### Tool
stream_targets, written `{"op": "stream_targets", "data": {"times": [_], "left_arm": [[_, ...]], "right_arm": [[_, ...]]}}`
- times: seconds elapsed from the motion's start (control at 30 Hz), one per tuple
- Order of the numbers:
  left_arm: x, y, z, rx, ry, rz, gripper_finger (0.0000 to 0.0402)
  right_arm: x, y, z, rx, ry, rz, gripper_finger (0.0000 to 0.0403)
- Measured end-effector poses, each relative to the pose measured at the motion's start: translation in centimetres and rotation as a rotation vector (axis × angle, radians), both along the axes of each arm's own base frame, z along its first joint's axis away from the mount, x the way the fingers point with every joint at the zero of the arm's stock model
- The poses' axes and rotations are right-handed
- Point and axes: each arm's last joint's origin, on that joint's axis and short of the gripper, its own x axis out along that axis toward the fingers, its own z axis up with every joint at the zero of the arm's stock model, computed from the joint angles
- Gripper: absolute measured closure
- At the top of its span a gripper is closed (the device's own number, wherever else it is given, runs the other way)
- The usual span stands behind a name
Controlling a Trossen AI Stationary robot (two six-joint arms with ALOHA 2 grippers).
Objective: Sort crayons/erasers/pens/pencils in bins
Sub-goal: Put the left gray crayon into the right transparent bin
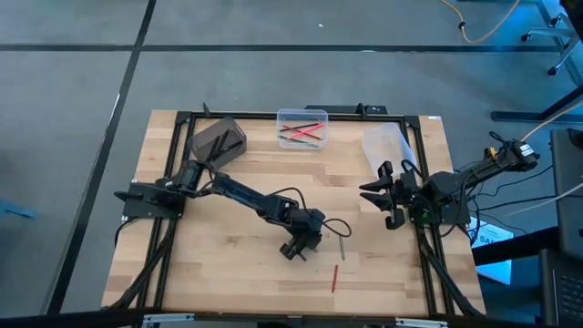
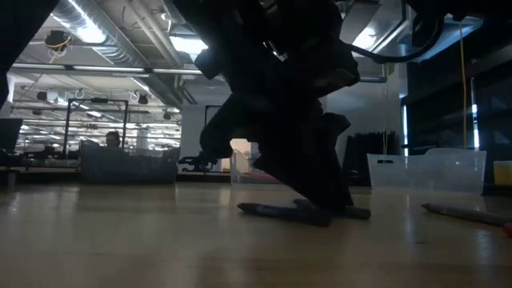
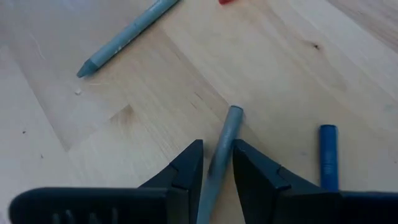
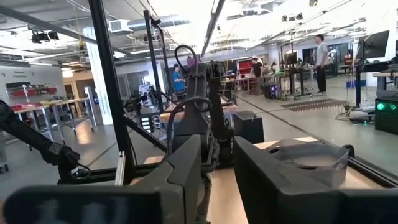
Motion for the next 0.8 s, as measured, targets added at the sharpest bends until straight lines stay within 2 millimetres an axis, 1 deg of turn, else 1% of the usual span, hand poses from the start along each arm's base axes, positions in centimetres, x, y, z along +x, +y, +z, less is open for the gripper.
{"op": "stream_targets", "data": {"times": [0.27, 0.37, 0.47, 0.53, 0.57, 0.67, 0.8], "left_arm": [[0.3, 0.7, -0.1, 0.008, -0.018, 0.026, 0.0392], [0.6, 1.3, 0.0, 0.008, -0.050, 0.070, 0.0392], [0.8, 2.0, 0.3, 0.035, -0.078, 0.129, 0.0389], [1.0, 2.8, 0.8, 0.060, -0.102, 0.181, 0.0392], [1.2, 3.2, 1.3, 0.059, -0.133, 0.206, 0.0395], [1.5, 4.6, 3.2, 0.022, -0.203, 0.289, 0.0398], [1.7, 6.0, 4.8, -0.022, -0.266, 0.354, 0.0397]], "right_arm": [[-0.1, 0.0, 0.3, 0.007, -0.023, -0.003, 0.0305], [0.1, -0.1, 0.8, -0.002, -0.008, -0.045, 0.0305], [0.4, 0.1, 1.4, -0.018, 0.054, -0.106, 0.0305], [0.8, 0.4, 1.8, -0.028, 0.104, -0.154, 0.0305], [1.0, 0.6, 2.0, -0.034, 0.126, -0.179, 0.0305], [1.3, 1.1, 2.6, -0.049, 0.180, -0.263, 0.0305], [1.3, 1.7, 2.7, -0.088, 0.259, -0.383, 0.0305]]}}
